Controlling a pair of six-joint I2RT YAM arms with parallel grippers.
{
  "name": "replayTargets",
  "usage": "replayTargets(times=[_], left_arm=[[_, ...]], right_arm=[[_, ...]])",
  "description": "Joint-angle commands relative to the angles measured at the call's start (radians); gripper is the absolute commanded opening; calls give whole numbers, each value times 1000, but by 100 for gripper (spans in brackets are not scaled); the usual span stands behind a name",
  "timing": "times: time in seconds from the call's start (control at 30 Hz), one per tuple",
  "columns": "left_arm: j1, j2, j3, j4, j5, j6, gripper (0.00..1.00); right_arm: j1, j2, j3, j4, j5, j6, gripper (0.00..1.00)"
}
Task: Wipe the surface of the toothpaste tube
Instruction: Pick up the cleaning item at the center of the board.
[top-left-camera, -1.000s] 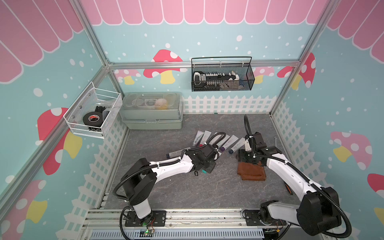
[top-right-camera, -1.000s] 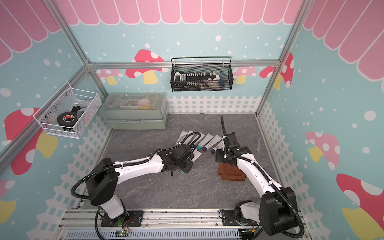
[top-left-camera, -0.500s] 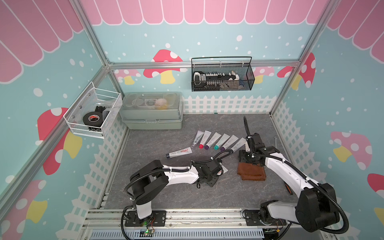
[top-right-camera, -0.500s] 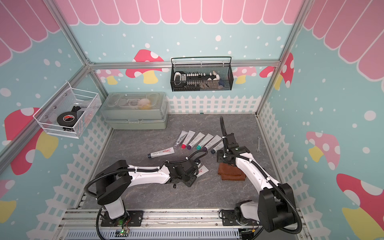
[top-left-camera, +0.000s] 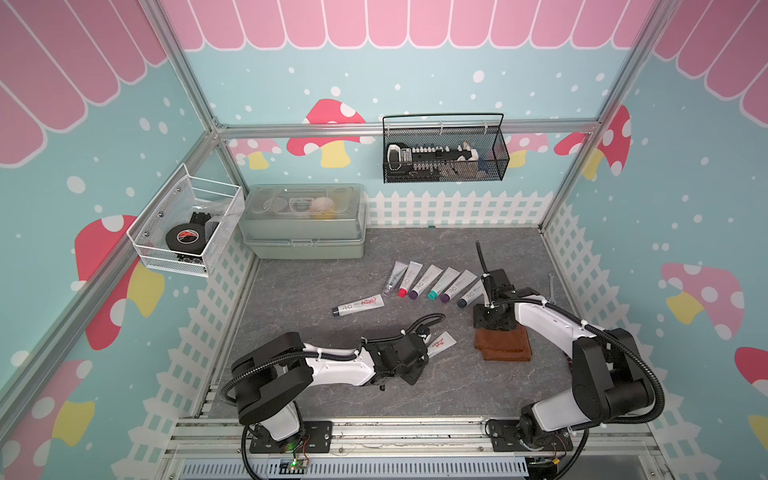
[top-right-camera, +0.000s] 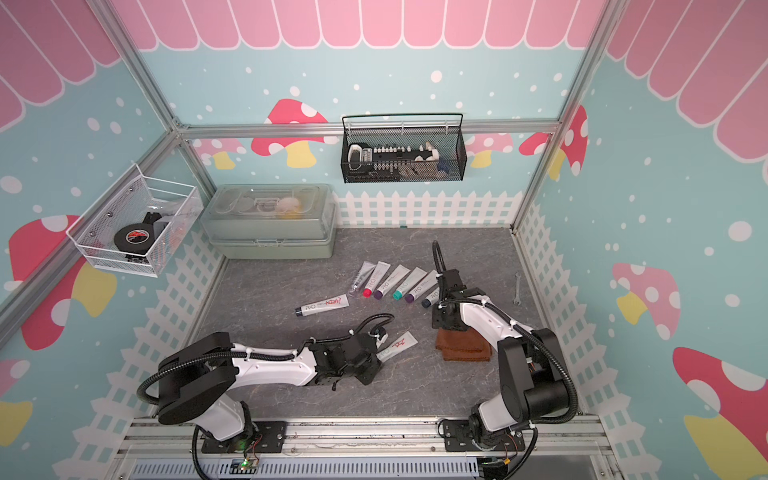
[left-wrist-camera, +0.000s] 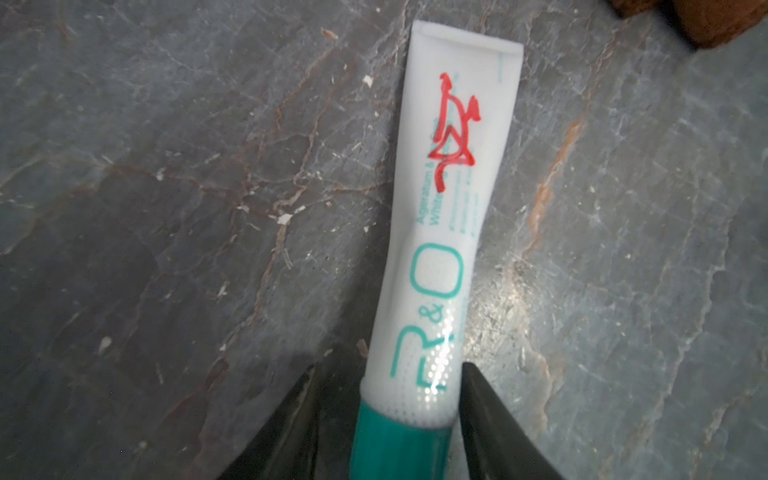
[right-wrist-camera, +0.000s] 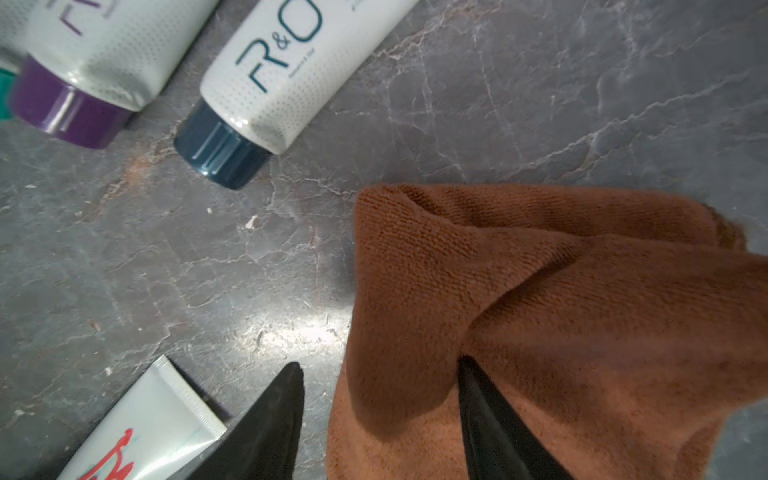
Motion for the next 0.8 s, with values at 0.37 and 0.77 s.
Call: replayTargets(times=[0.37, 0.77], left_arm=[[-6, -41, -114, 167, 38, -21, 27], [-6, -1, -85, 218, 115, 18, 26]], right_arm=[[5, 209, 130, 19, 43, -1, 30], [10, -85, -22, -2, -223, -25, 12]])
